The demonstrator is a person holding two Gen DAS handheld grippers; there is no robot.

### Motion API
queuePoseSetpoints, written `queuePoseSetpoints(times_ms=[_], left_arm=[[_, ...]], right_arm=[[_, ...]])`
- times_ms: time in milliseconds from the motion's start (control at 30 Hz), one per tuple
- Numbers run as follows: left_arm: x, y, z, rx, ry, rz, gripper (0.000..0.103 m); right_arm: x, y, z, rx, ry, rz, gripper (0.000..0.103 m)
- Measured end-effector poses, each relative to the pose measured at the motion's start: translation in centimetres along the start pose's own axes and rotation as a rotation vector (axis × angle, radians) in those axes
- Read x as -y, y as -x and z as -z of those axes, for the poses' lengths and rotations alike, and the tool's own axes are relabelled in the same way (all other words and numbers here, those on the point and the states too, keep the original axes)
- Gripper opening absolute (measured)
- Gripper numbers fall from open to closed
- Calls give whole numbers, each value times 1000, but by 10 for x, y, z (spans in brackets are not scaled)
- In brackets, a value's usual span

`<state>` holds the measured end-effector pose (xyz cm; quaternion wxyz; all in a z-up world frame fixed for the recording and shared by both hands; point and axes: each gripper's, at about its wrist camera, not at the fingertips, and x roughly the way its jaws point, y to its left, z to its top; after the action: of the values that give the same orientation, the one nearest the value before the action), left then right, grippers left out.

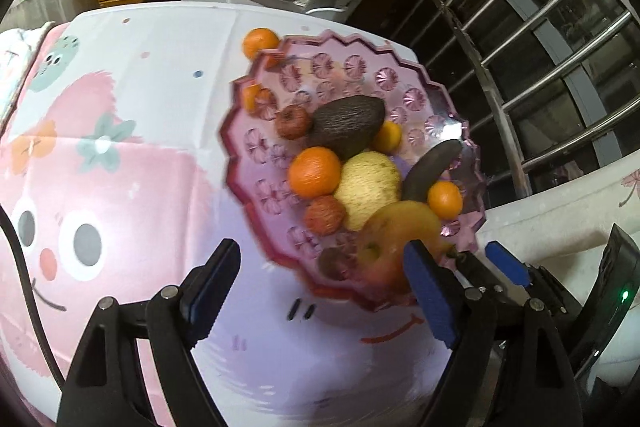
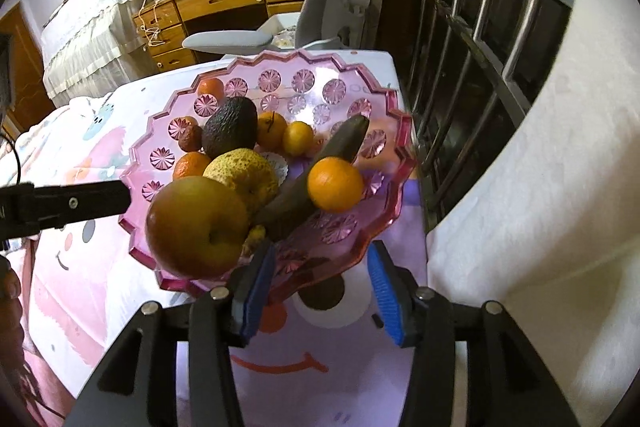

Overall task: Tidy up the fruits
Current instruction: 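Open both grippers to drop the apple and mandarin into the bowl, then move both open grippers toward the two mandarins lying beside the bowl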

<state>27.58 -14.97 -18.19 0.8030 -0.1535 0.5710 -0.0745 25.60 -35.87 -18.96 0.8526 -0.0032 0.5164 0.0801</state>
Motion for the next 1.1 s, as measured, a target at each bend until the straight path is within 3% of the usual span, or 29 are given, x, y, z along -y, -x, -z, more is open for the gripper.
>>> queuePoseSetpoints(times_ms=[433, 633, 1100], left_arm=[[-77, 46, 21, -13, -24, 5, 83], [-116, 76, 25, -28, -102, -4, 84], [-197, 119, 12, -94, -244, -53, 89]], right_arm=[[-27, 15, 19, -114, -224, -8, 53], [-59, 27, 36, -111, -349, 26, 61], [-151, 33, 56, -67, -550, 57, 61]])
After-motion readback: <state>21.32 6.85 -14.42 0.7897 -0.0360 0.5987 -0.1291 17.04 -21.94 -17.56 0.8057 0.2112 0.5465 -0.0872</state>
